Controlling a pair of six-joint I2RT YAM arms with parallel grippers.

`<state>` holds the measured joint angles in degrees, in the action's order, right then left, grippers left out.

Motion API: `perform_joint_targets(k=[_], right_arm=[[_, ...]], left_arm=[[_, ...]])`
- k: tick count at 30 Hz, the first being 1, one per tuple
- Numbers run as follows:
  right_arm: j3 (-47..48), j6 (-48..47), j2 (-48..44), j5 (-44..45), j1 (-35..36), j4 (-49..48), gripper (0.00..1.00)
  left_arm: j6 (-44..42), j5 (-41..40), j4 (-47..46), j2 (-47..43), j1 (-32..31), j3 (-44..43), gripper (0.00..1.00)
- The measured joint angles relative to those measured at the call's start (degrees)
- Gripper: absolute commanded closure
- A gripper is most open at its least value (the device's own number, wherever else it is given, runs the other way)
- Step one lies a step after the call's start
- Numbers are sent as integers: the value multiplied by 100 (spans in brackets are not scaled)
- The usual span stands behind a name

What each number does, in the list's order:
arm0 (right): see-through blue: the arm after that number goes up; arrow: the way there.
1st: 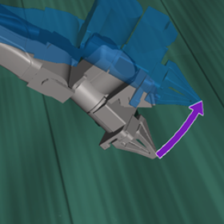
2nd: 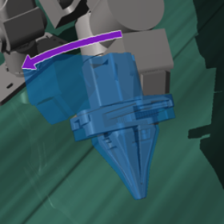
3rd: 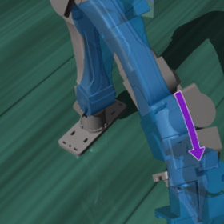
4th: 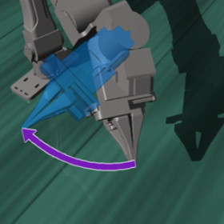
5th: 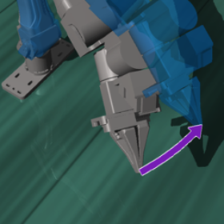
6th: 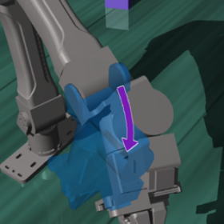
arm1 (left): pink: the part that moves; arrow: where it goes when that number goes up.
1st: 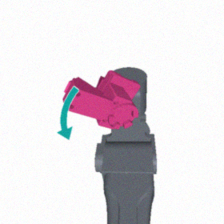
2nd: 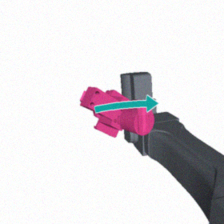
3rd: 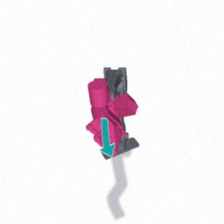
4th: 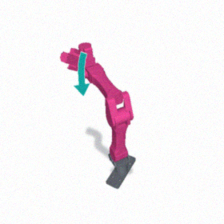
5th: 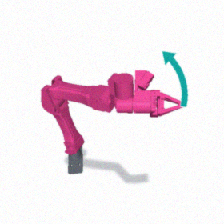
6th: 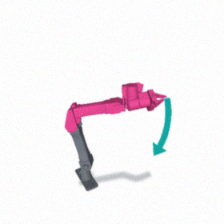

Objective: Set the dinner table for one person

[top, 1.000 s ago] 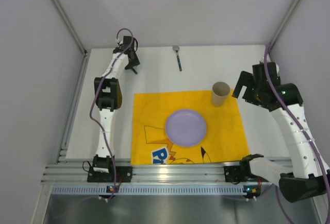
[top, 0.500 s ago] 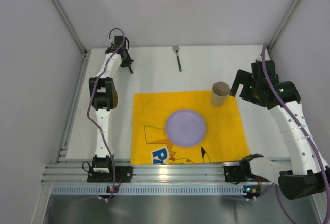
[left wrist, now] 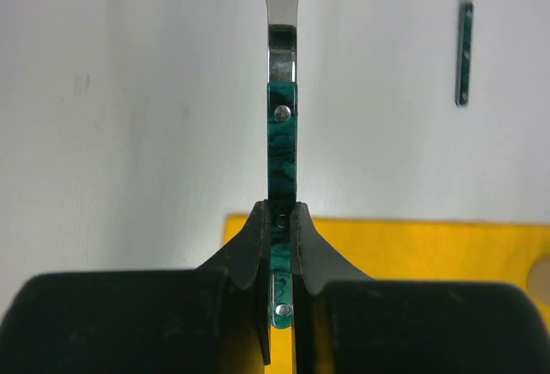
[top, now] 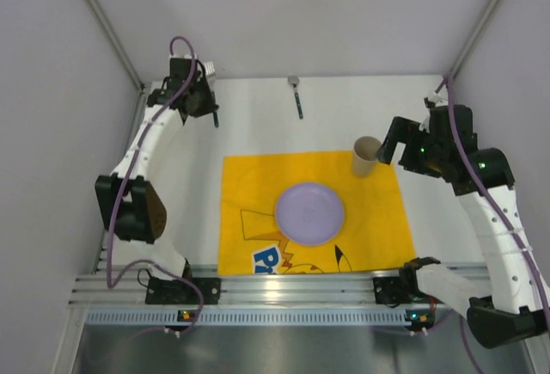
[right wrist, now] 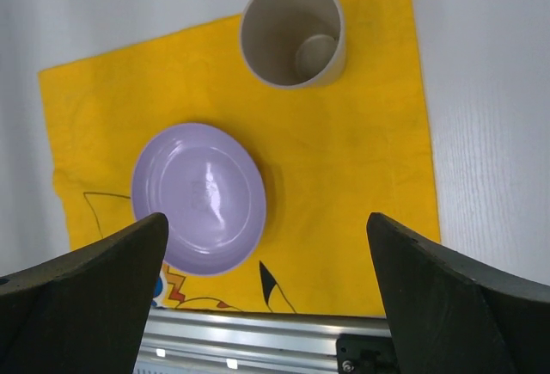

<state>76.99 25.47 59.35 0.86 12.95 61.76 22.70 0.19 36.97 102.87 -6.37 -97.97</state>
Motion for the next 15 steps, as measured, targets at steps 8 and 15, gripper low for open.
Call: perform_joint_targets(k=[8, 15], right_arm=[[-136, 63, -774, -647, 2, -39, 0], [-442, 114, -1351, -817, 2, 94, 0]], left_arm=[[203, -317, 177, -2625, -1248, 3117, 100], [990, -579, 527, -3613, -2024, 4527, 100]])
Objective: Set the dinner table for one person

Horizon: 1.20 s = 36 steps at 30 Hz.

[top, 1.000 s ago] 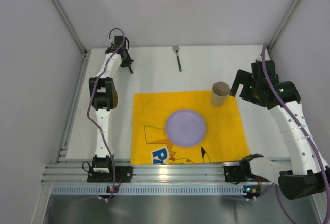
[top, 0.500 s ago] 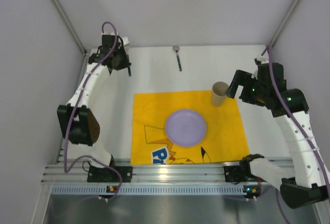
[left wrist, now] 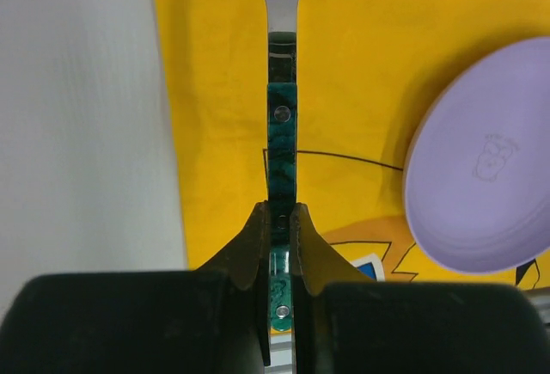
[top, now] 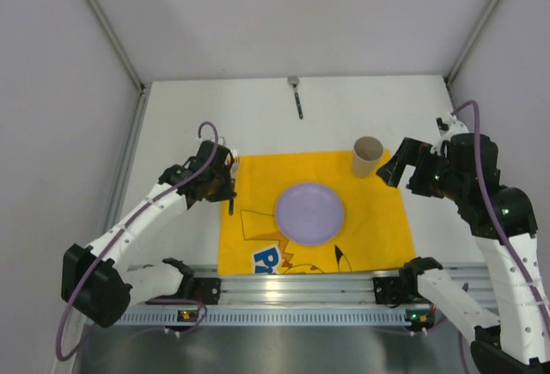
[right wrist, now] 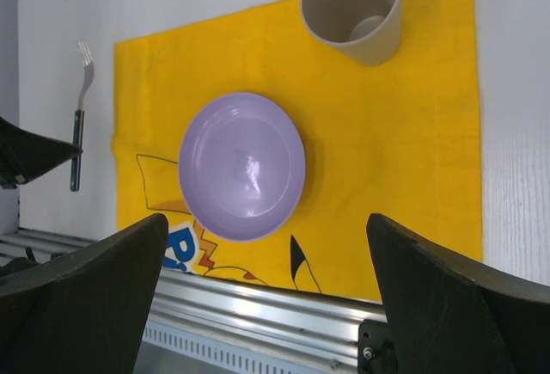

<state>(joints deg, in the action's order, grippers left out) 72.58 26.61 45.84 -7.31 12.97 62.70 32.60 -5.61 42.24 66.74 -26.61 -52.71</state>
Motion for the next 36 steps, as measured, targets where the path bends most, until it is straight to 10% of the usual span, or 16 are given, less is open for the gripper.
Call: perform_joint_targets(k=[19, 26, 27, 36], right_arm=[[-472, -146, -614, 114, 0, 560, 0], [-553, -186, -592, 236, 0, 577, 0], [-551, -199, -551, 262, 0, 560, 0], [251, -210, 1093, 2, 0, -127, 0]], left_arm=[[1784, -254, -446, 640, -1659, 807, 100], [2083, -219, -352, 704, -1867, 798, 31], [2087, -240, -269, 704, -1867, 752, 2], [1296, -855, 306, 1613, -1744, -1484, 2]])
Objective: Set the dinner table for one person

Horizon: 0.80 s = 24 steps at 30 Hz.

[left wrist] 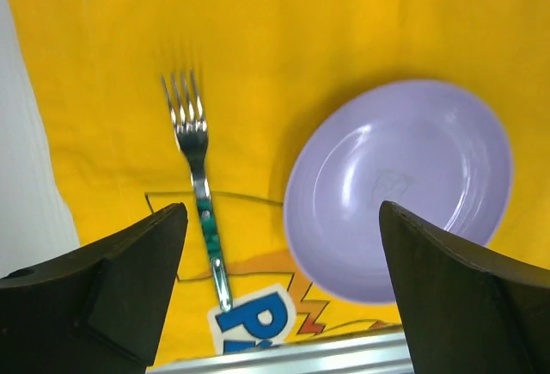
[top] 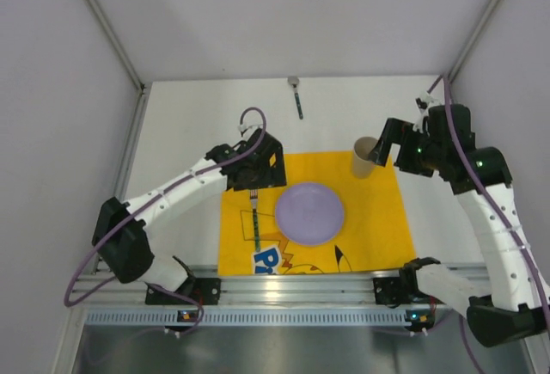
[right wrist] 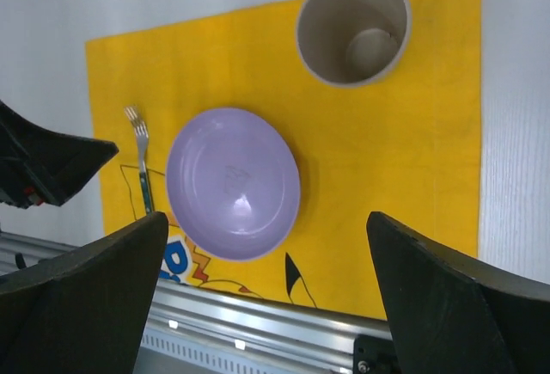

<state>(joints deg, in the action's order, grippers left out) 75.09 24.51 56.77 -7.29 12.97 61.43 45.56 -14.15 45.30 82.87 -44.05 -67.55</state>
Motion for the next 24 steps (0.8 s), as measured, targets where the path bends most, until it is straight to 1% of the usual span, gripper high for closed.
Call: perform_joint_targets(k=[2, 4, 6, 8, 10, 12, 14, 18, 21, 24], right_arm=[[391, -7, 483, -44, 0, -133, 0], [844, -33, 887, -39, 0, -179, 0], [1071, -52, 997, 0, 0, -184, 0], [1108, -72, 894, 48, 0, -122, 0], [938, -68, 597, 127, 0, -46, 0], [564, -24, 153, 192, 0, 55, 0], [111, 101, -389, 271, 0, 352, 0], [-507, 391, -1156, 466, 0, 984, 0], [-479, 516, -1309, 785, 0, 1368, 0], [-354, 603, -1209, 1010, 0, 1456, 0]], left_arm=[[-304, -52, 7, 503, 168, -728, 2], [-643, -90, -44, 1193, 385, -1587, 2], [-955, -103, -68, 2085, 612, -2625, 6], [-1233, -125, -127, 3034, 802, -3766, 8], [-1530, -160, -214, 4192, 953, -5158, 8], [-1714, -197, -516, 5097, 1058, -6109, 8], [-1777, -173, -769, 5683, 1141, -6511, 8], [-1716, -138, -1290, 6439, 1276, -6596, 8], [-1681, -199, -1720, 6793, 1329, -6881, 9], [-1633, -142, -1928, 7228, 1349, -7506, 9]])
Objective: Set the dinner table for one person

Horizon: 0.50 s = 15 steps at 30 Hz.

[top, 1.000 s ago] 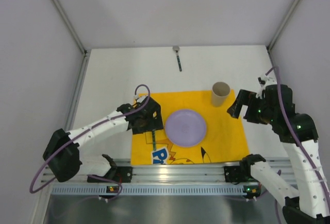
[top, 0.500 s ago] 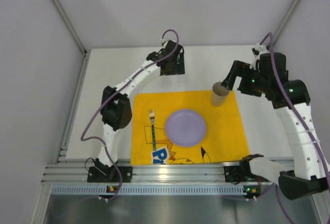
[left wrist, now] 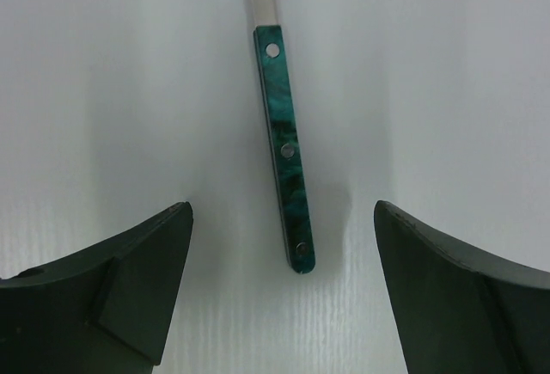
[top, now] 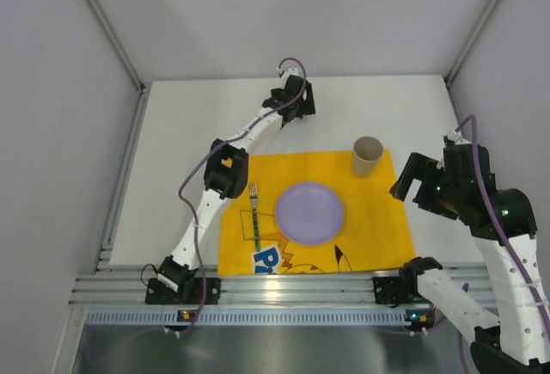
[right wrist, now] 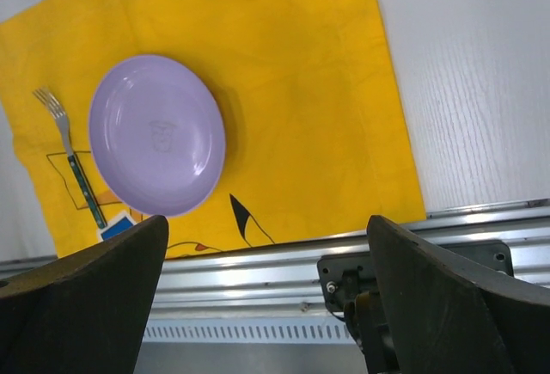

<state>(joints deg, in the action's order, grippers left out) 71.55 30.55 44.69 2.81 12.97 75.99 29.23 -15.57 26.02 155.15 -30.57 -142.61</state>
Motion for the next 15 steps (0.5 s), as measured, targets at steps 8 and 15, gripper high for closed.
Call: perform_joint_targets(k=[8, 15], right_arm=[[22, 164, 356, 210, 0, 39, 0], [24, 162, 780, 208, 0, 24, 0]], left_arm=[[164, 116, -385, 302, 17, -282, 58], [330, -61, 155, 378, 146, -538, 80]])
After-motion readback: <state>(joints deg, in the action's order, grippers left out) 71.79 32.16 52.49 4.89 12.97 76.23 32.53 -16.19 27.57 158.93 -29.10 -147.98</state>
